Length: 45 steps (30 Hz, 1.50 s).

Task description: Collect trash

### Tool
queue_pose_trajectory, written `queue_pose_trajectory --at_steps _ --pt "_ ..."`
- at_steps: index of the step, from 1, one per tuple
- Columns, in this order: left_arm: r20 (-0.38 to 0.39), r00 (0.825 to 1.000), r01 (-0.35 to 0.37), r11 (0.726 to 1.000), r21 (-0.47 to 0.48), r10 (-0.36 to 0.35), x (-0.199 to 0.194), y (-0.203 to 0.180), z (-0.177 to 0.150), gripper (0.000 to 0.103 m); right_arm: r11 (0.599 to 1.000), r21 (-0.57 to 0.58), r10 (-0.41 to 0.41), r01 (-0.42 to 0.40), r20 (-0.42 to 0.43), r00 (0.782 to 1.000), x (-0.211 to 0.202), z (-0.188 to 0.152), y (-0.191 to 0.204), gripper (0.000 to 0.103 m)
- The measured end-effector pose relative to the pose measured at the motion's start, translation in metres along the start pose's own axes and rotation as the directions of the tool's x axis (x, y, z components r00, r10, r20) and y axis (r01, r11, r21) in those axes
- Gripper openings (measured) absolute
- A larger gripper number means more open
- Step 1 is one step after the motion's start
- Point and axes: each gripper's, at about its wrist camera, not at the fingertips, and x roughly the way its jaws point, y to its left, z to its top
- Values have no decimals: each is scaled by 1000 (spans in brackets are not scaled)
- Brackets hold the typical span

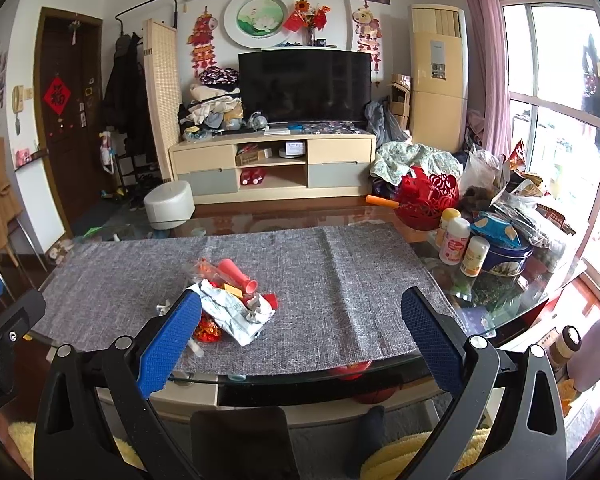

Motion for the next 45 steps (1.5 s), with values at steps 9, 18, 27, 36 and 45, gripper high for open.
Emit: queue_pose_trajectory --at_steps 9,18,27,36,45 --pt "12 1000 1 1000 -5 -1 -3 2 4 95 1000 0 1 -1 0 1000 0 -1 0 100" --pt "20 1000 -6 1000 -5 6 -6 3 7 95 1000 2 3 -3 -1 1000 0 0 1 100" --pt "27 1000 -9 1000 -9 9 -8 4 6 95 1000 0 4 -4 -5 1000 1 1 6 100" --pt "31 999 -20 1000 -9 21 -9 5 6 95 1000 6 4 -4 -2 1000 2 -1 4 100" --pt "32 999 -22 1000 -8 22 -10 7 5 95 1000 8 9 -9 3 1000 0 -2 3 100"
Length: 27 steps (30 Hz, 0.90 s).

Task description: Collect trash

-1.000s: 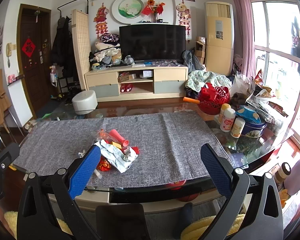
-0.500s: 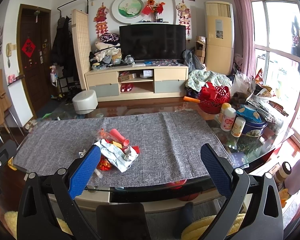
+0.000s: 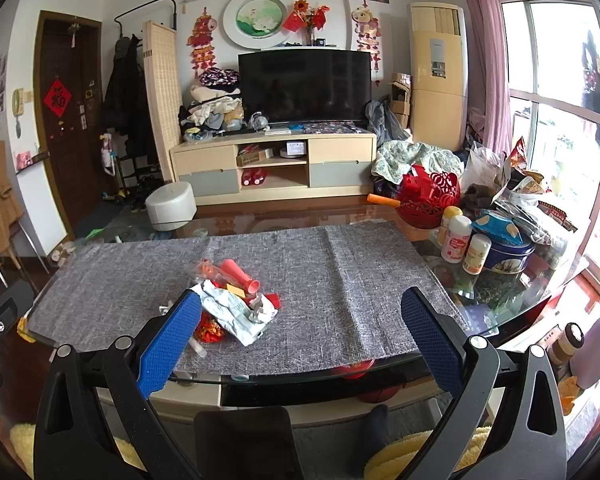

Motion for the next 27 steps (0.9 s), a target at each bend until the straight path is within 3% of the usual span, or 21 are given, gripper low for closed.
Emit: queue_pose_trajectory --at_steps 15,27 --pt "-53 998 -22 1000 -16 22 25 12 -6 95 1000 -1 -24 24 -60 998 29 -5 -3 100" --pt "-170 985 -44 999 -11 41 81 22 -27 95 998 12 58 -57 -177 982 85 -23 0 100"
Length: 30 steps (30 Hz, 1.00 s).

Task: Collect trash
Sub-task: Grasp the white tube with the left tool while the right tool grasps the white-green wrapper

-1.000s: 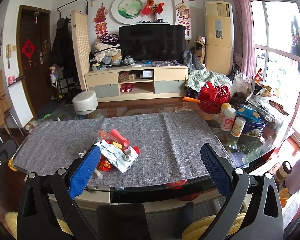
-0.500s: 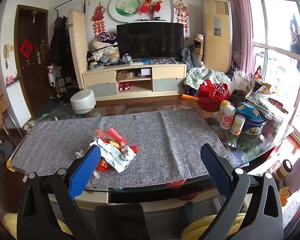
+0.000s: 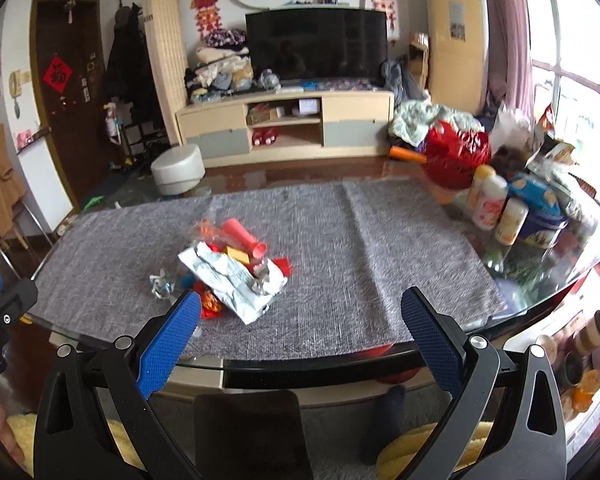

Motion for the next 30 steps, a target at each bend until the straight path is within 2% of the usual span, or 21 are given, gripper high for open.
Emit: queue_pose_trajectory --at_steps 4,7,13,14,16,17,19,21,24,27,30 --pt "-39 999 -17 1000 26 18 22 1 -5 95 1000 -11 12 -12 -55 998 22 -5 0 100" --pt "-70 997 -9 999 36 11 39 3 -9 95 998 11 56 -55 -79 995 37 -8 1 100" --pt "-144 989 -22 999 24 25 71 12 -19 95 989 -26 141 -146 -153 978 74 -22 17 98" --pt "-153 988 -23 1000 21 26 76 13 -20 95 988 -39 144 -153 -170 975 83 -25 21 95" --pt "-175 984 -20 1000 17 22 88 15 -20 95 985 -50 152 -165 -196 969 94 -28 25 79" --pt "-184 983 -16 1000 17 19 93 15 -21 95 983 -53 159 -174 -212 964 101 -31 27 76" --pt "-209 978 -3 1000 12 5 105 17 -22 95 980 -67 167 -187 -234 958 113 -34 31 55" --pt "-233 972 20 1000 -1 -19 118 16 -23 95 974 -89 180 -208 -257 950 123 -37 37 45" --pt "-259 965 40 999 -8 -40 133 14 -26 94 964 -133 190 -232 -272 943 135 -40 48 38" --pt "-287 956 61 998 -9 -61 146 12 -29 90 954 -166 196 -250 -290 937 147 -43 56 36" --pt "-308 947 89 996 -31 -94 157 9 -31 89 950 -206 168 -235 -297 940 159 -45 62 27"
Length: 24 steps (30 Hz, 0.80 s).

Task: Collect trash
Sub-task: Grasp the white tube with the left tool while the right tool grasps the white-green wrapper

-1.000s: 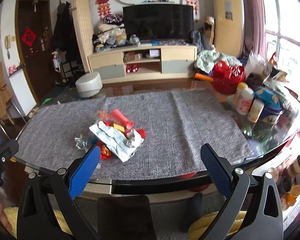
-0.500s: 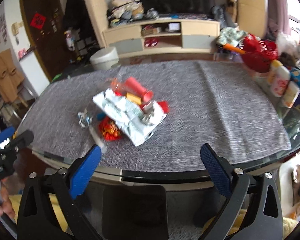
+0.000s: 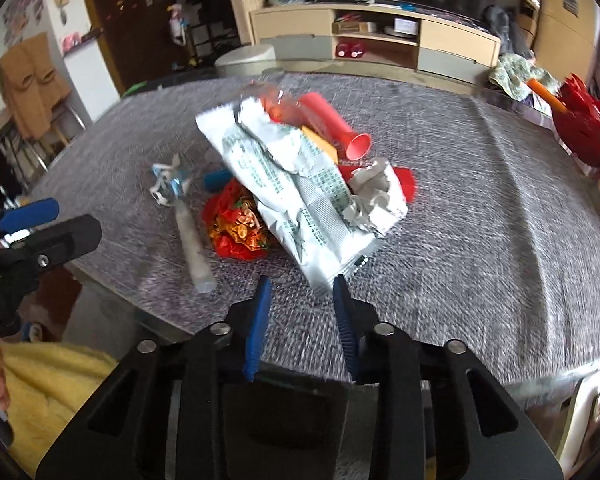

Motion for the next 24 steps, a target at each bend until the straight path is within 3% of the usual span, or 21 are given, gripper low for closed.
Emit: queue_pose_trajectory --at_steps 5,9,15,21,24 --pt "-56 997 54 999 -8 -54 24 -10 3 88 1000 -13 -11 12 13 1000 9 8 -7 23" --pt "-95 992 79 997 13 -78 40 -22 2 83 1000 7 30 -30 25 999 11 15 -15 16" --pt "-147 986 87 996 17 -84 64 -29 0 61 995 51 88 -91 57 994 5 23 -29 9" --pt "-145 988 60 997 47 -53 71 -40 -1 59 989 76 121 -127 85 989 -2 27 -35 8" --pt "-131 991 27 997 71 -18 70 -43 -3 43 988 81 127 -135 92 988 -4 27 -35 8"
